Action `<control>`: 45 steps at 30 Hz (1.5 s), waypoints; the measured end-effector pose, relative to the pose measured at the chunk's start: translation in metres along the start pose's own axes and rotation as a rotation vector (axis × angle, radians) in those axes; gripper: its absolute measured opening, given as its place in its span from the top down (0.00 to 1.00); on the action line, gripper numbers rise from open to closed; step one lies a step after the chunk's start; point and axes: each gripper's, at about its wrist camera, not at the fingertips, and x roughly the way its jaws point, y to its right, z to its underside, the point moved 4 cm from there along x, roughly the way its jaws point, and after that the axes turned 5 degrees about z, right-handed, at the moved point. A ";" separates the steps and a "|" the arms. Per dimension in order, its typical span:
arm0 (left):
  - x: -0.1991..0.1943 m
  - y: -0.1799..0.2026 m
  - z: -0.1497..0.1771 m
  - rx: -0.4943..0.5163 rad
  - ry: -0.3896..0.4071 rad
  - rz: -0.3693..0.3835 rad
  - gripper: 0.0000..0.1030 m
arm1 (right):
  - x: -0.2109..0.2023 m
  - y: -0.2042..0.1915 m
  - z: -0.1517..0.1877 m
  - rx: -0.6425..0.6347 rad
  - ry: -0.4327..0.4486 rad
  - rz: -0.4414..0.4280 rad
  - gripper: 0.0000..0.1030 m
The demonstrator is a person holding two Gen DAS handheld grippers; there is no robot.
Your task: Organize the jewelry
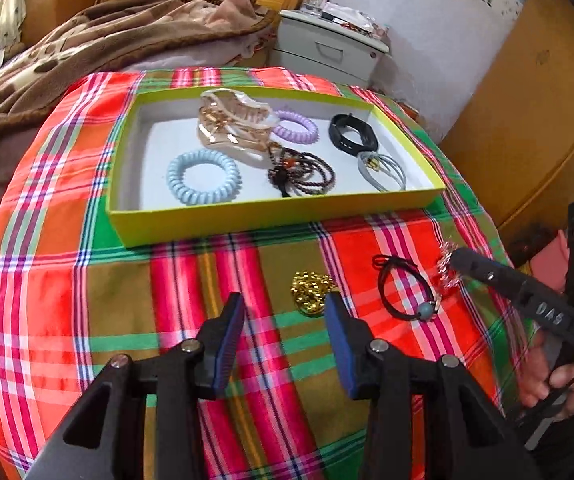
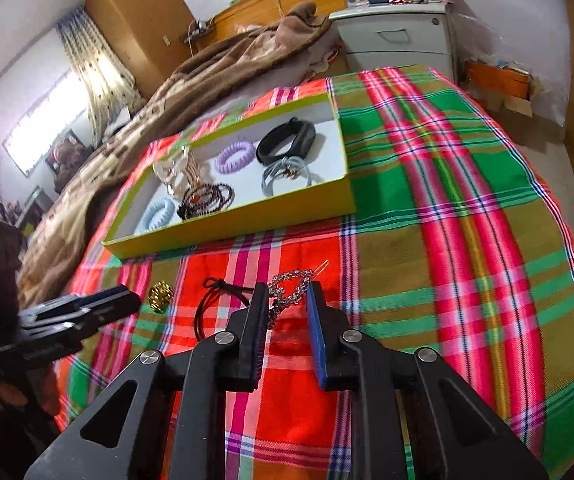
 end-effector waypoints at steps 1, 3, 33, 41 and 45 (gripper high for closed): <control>0.001 0.002 0.000 0.011 -0.004 -0.004 0.60 | -0.003 0.004 0.000 0.009 0.009 0.000 0.81; 0.005 0.008 0.000 0.038 -0.011 -0.023 0.60 | -0.005 0.009 0.000 0.010 0.018 0.026 0.81; 0.013 0.028 0.004 0.132 -0.025 -0.114 0.78 | -0.006 0.028 0.008 0.051 0.009 -0.001 0.81; 0.001 0.028 0.001 0.133 -0.004 -0.103 0.78 | -0.010 0.019 0.006 0.031 0.019 -0.002 0.81; -0.007 0.026 -0.004 0.126 0.011 -0.100 0.78 | -0.012 0.013 0.001 0.020 0.028 -0.005 0.81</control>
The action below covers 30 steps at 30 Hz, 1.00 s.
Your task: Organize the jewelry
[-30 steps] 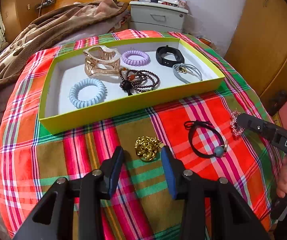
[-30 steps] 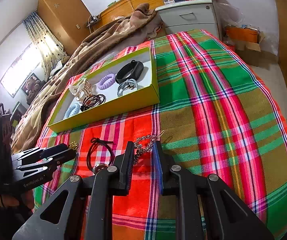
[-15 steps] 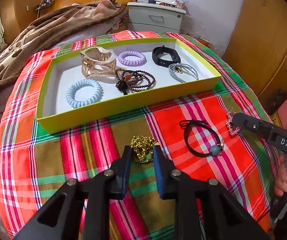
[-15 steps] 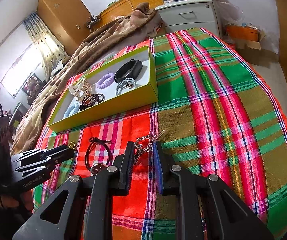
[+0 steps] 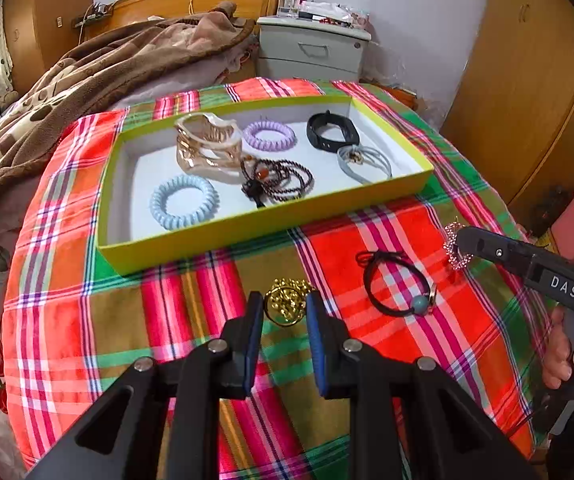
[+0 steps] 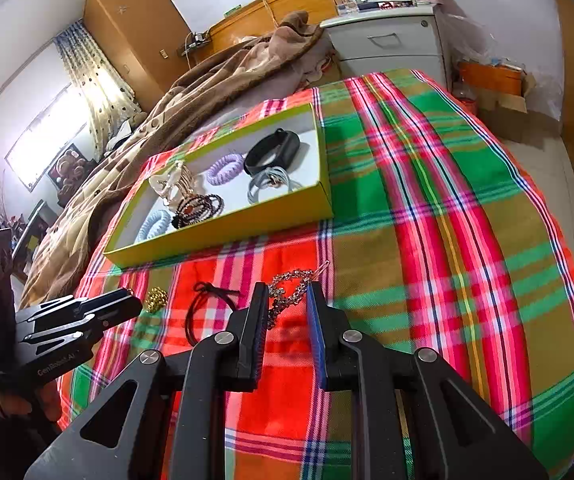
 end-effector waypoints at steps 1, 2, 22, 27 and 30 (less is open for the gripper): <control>-0.002 -0.001 -0.002 -0.002 0.004 0.001 0.78 | 0.000 -0.002 -0.002 -0.005 0.003 -0.001 0.81; -0.003 -0.003 -0.004 -0.003 0.006 0.000 0.78 | 0.000 -0.003 -0.005 -0.010 0.005 0.000 0.81; -0.013 -0.052 -0.050 -0.069 0.066 -0.010 0.78 | 0.021 -0.044 -0.062 -0.118 0.040 -0.018 0.81; -0.004 -0.069 -0.060 -0.088 0.060 -0.023 0.78 | 0.043 -0.054 -0.074 -0.148 0.010 -0.020 0.81; 0.005 -0.077 -0.063 -0.097 0.049 -0.027 0.78 | 0.058 -0.057 -0.077 -0.156 -0.014 -0.019 0.81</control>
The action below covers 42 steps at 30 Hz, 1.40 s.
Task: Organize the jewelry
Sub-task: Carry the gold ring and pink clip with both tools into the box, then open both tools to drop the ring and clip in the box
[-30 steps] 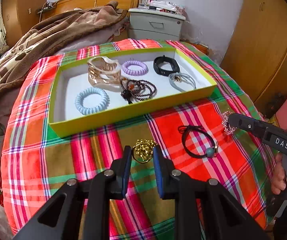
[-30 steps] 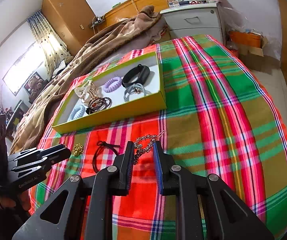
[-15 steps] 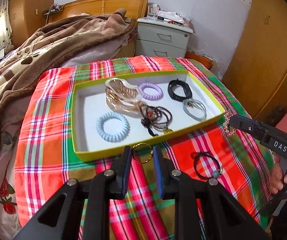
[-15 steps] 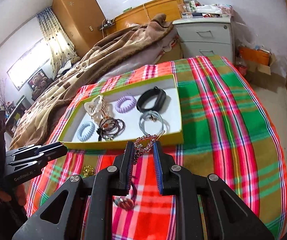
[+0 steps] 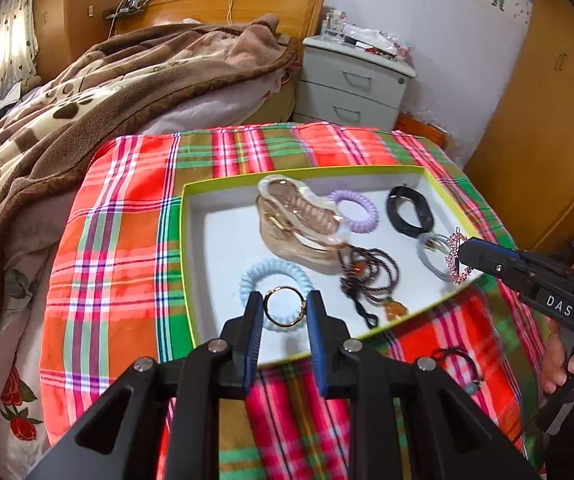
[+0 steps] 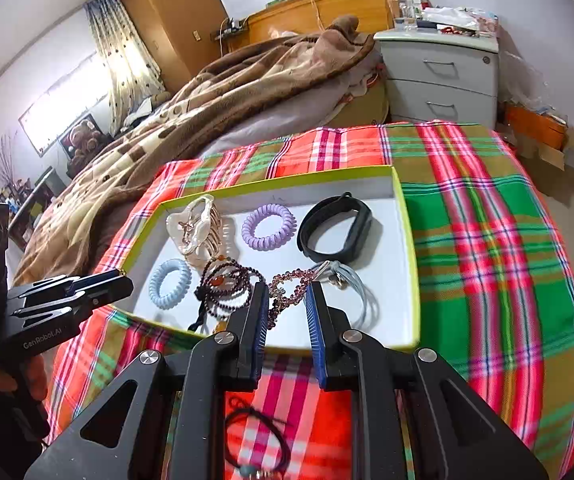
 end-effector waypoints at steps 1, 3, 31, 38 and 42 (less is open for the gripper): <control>0.003 -0.003 -0.001 -0.004 -0.005 -0.002 0.78 | 0.003 0.000 -0.002 -0.001 -0.004 0.000 0.81; 0.009 -0.007 -0.002 -0.011 -0.012 -0.004 0.78 | 0.009 -0.002 -0.004 -0.009 -0.010 0.004 0.81; 0.035 -0.009 -0.002 -0.003 -0.069 -0.009 0.76 | 0.046 -0.010 -0.006 -0.098 -0.068 0.048 0.81; 0.034 -0.010 0.000 -0.010 -0.070 -0.010 0.71 | 0.043 -0.008 -0.005 -0.091 -0.057 0.048 0.77; 0.029 -0.009 0.001 -0.020 -0.063 0.002 0.67 | 0.040 -0.008 -0.005 -0.086 -0.046 0.049 0.66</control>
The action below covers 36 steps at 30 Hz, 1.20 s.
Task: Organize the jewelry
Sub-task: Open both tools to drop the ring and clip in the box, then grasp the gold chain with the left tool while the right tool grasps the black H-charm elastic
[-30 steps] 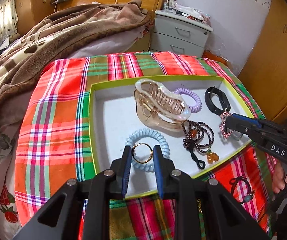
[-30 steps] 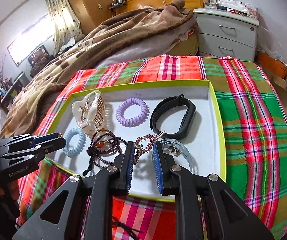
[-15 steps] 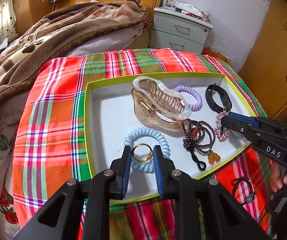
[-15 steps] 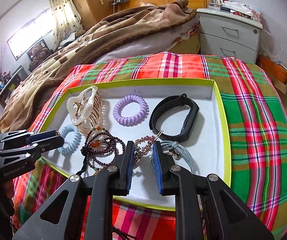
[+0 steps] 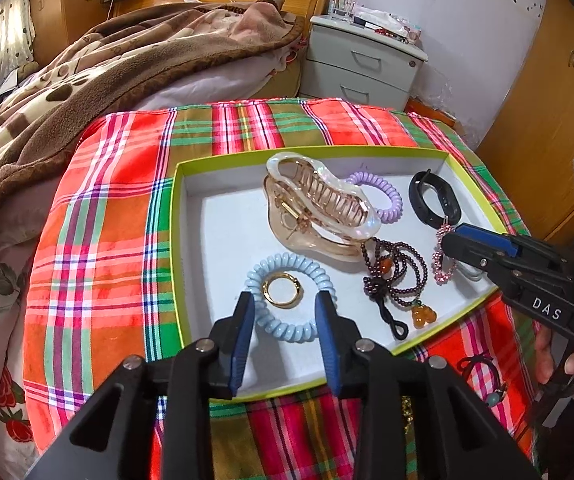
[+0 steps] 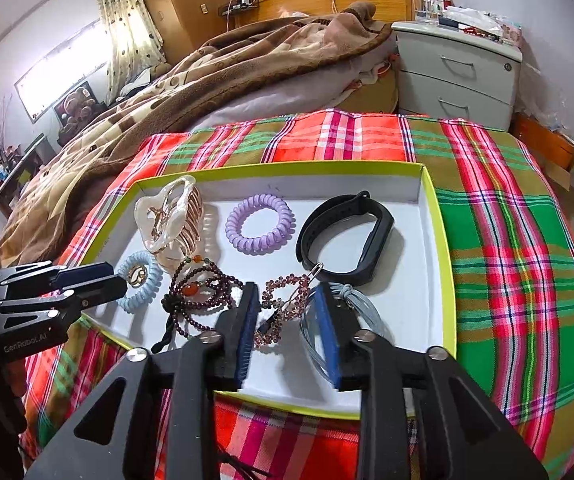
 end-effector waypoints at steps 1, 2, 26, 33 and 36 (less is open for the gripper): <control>-0.001 0.000 0.000 -0.001 0.001 0.002 0.67 | -0.001 0.000 0.000 0.004 0.003 0.000 0.66; -0.002 0.000 0.001 -0.003 0.002 0.002 0.66 | -0.002 0.000 0.000 0.006 0.005 0.000 0.66; -0.046 0.037 0.037 0.020 0.058 0.069 0.61 | -0.067 0.008 0.040 0.065 0.074 0.004 0.65; -0.051 0.045 0.052 0.029 0.059 0.059 0.60 | -0.072 0.004 0.075 0.078 0.028 -0.011 0.65; -0.054 0.045 0.058 0.024 0.062 0.050 0.60 | -0.072 0.002 0.086 0.080 0.010 -0.011 0.64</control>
